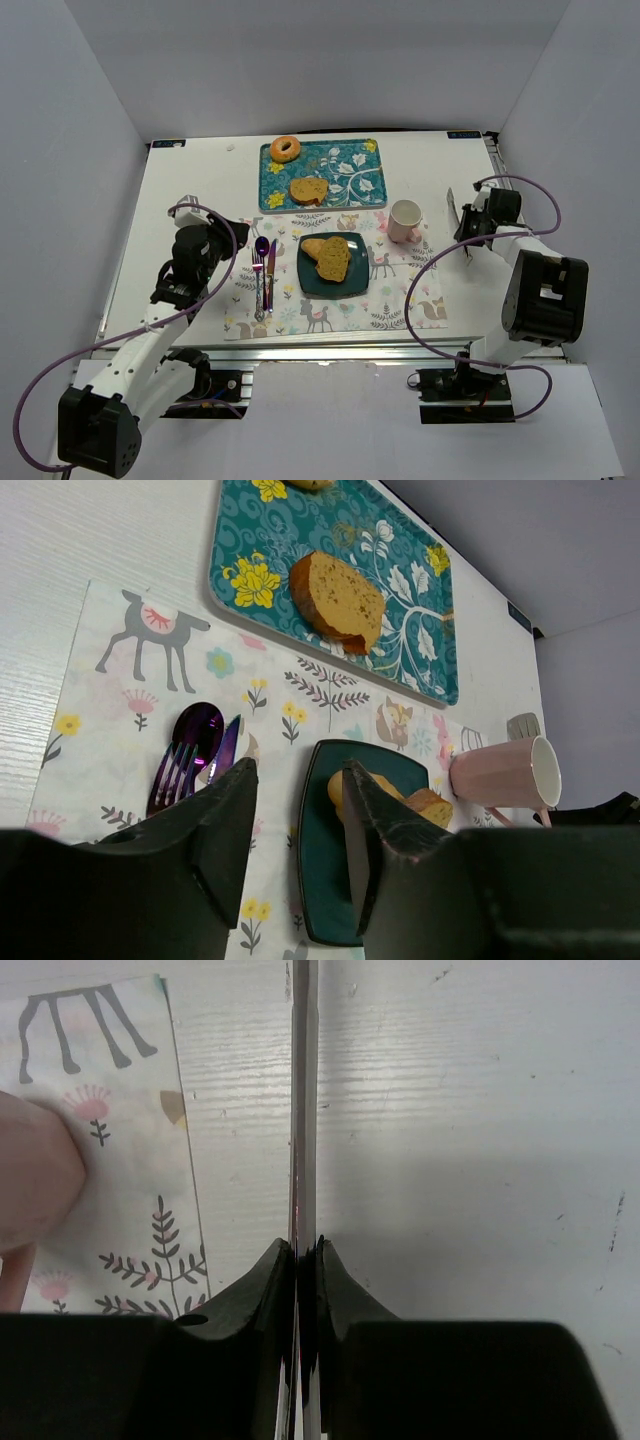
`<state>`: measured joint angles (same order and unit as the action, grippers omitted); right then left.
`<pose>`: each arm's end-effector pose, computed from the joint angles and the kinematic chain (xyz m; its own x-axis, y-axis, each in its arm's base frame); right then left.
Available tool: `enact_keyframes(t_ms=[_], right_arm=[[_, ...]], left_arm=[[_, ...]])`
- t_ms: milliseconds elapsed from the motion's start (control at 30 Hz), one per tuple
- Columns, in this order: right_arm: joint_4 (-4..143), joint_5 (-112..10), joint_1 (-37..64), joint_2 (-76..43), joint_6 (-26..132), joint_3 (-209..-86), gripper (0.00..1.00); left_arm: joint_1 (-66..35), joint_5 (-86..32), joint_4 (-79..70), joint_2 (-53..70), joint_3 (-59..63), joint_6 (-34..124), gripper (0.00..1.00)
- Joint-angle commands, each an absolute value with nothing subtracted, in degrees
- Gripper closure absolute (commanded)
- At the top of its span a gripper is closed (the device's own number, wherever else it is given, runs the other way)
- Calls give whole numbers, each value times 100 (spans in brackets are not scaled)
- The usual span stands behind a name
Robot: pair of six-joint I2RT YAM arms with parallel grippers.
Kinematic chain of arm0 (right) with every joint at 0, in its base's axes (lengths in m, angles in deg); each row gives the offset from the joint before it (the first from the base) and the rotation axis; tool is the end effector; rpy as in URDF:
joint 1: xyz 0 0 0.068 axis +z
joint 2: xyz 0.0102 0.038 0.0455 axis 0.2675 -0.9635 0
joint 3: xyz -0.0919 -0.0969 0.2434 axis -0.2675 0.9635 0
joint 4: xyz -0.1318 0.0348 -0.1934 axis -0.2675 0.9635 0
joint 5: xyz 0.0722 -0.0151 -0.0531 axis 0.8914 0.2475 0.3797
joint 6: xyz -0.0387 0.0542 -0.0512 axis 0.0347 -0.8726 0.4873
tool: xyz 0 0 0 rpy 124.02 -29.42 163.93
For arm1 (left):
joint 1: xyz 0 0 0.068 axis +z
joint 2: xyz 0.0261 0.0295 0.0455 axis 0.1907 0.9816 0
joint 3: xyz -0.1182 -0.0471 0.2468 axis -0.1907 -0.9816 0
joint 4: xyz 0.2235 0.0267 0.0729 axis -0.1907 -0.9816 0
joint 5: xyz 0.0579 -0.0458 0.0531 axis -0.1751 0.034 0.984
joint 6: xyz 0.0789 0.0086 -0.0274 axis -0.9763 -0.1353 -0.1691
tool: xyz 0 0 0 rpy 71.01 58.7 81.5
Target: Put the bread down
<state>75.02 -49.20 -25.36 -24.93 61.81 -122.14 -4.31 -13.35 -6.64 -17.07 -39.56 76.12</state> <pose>0.3253 -0.0447 0.1853 -0.7042 0.0906 -0.7042 0.0385 0.9952 0.0896 0.2048 -0.0490 0.2559 -0.3503 -0.6071 -0.7132 -0.0809 0.7782 -0.6228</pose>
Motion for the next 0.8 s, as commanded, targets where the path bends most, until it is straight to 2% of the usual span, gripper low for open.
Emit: enact_keyframes(t_ms=[0,33,100,133,200,233,300,333,367,533,600,633,667,767], right_arm=[[6962,-4925,-2536,-2589,6405,-12145,98],[6970,-4873,-2536,-2642,6457,-12145,83],[7163,-4811,-2562,-2765,6633,-12163,67],[7251,-4776,-2580,-2809,6695,-12180,53],[7488,-4714,-2676,-2932,6792,-12276,42],[7567,-4671,-2720,-2976,6801,-12320,33],[7769,-4574,-2843,-3029,6853,-12452,23],[7831,-4556,-2879,-3038,6862,-12514,14],[7893,-4538,-2931,-3012,6880,-12584,11],[8315,-4705,-2940,-2688,7135,-13155,11],[8481,-4889,-2888,-2590,7178,-13418,11],[8526,-5012,-2853,-2512,7213,-13715,11],[8570,-5126,-2800,-2476,7231,-13866,11],[8605,-4935,-2660,-2265,7345,-14254,10]], left_arm=[[-403,-1377,-617,-1688,-3813,7574,50],[-403,-1368,-608,-1688,-3813,7583,48],[-403,-1351,-582,-1680,-3831,7609,47],[-403,-1342,-573,-1671,-3839,7627,46],[-403,-1351,-529,-1653,-3848,7653,45],[-403,-1351,-520,-1644,-3840,7662,45],[-403,-1351,-520,-1609,-3822,7653,45],[-403,-1351,-529,-1574,-3778,7636,45],[-403,-1351,-555,-1557,-3761,7610,45],[-403,-1377,-529,-1434,-3664,7565,45],[-403,-1421,-485,-1372,-3655,7574,51],[-403,-1447,-433,-1328,-3672,7583,57],[-403,-1482,-389,-1302,-3672,7609,67],[-403,-1666,-300,-1135,-3594,7592,80]])
